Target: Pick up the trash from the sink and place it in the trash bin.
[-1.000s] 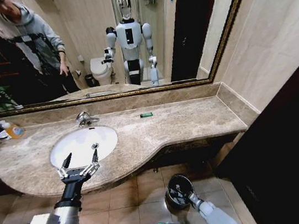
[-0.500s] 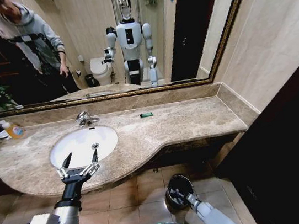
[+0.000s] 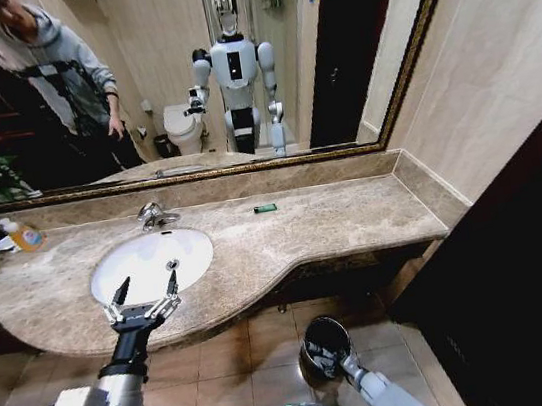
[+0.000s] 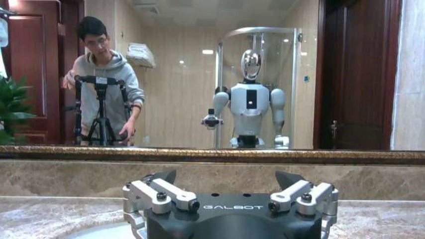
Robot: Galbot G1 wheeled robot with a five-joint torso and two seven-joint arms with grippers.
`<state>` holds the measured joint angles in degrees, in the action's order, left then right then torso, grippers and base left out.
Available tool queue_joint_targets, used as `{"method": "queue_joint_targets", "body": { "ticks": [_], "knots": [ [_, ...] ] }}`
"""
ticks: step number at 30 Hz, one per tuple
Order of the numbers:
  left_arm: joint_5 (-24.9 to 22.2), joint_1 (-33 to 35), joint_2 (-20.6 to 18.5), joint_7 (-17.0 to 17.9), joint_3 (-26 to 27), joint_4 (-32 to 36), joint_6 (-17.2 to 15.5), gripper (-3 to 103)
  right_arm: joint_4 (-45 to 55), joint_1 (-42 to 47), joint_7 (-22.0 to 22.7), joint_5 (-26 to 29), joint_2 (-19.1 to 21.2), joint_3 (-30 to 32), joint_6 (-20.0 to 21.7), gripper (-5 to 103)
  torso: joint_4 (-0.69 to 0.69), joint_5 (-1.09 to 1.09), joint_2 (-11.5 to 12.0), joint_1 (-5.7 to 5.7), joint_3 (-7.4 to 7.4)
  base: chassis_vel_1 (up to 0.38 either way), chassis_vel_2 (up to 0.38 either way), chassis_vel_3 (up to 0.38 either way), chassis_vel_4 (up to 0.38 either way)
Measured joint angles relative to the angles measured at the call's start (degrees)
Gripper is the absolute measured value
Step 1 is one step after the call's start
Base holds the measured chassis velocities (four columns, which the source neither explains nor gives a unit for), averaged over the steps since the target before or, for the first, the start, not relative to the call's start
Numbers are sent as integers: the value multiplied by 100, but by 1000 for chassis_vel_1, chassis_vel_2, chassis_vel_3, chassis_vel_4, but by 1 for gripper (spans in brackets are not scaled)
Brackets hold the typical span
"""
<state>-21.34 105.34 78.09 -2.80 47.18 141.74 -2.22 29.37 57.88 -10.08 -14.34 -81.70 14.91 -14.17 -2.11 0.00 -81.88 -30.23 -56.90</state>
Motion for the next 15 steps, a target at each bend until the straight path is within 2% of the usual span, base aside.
{"method": "queue_joint_targets", "body": {
  "ticks": [2,8,15],
  "knots": [
    [0,0,0,0,0,0,0,100,52,29,-51,1,9,11,-7,98,0,0,0,0,0,0,0,0,0],
    [0,0,0,0,0,0,0,100,430,188,-479,49,108,81,-50,100,0,0,0,0,0,0,0,0,0],
    [0,0,0,0,0,0,0,100,1500,741,-503,-25,364,117,-113,100,0,1,0,0,0,0,0,0,0]
  ]
}}
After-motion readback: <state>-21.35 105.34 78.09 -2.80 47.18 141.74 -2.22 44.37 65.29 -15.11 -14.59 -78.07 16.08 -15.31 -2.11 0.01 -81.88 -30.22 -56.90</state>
